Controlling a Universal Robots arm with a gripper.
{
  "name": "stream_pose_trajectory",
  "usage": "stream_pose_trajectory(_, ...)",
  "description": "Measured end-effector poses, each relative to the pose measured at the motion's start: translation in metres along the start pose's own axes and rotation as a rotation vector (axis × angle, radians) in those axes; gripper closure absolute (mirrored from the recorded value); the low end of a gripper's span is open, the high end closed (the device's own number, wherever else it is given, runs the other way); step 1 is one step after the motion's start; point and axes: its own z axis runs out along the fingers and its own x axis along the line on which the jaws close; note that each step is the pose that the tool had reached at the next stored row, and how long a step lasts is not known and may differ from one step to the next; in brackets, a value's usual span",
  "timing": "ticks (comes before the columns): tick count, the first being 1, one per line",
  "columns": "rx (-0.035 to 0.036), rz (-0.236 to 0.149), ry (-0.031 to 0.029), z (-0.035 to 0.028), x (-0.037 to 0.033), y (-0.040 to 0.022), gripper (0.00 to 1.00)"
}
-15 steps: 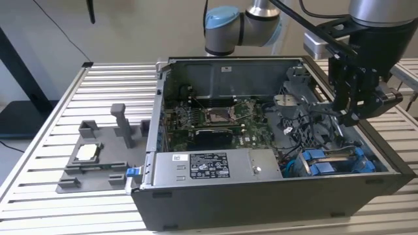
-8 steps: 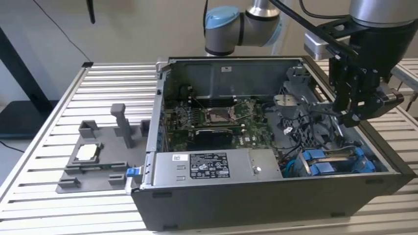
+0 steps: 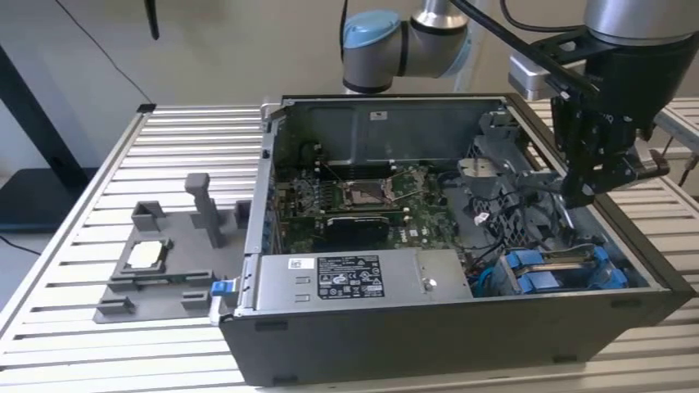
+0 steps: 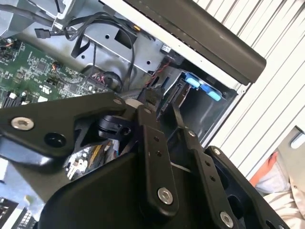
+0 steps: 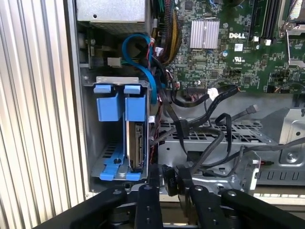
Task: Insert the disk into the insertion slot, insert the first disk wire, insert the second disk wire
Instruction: 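Insert the first disk wire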
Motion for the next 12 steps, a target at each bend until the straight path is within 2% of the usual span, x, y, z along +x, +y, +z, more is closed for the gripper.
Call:
stream_pose_trajectory(1, 0.0000, 0.000, 0.0006, 0.0000, 0.0000, 0.0000, 0.74)
stream_pose_trajectory(2, 0.0000, 0.000, 0.0013, 0.0000, 0.0000, 0.0000, 0.80)
stream_pose_trajectory(3, 0.0000, 0.000, 0.0020, 0.0000, 0.0000, 0.0000, 0.81)
stream_pose_trajectory(6, -0.0003, -0.001, 0.0033, 0.0000, 0.0000, 0.0000, 0.81)
stream_pose_trajectory(8, -0.0034, -0.001, 0.0034, 0.0002, 0.0002, -0.0004, 0.81)
stream_pose_trajectory(12, -0.0301, -0.001, 0.0032, 0.0027, 0.0012, -0.0039, 0.81)
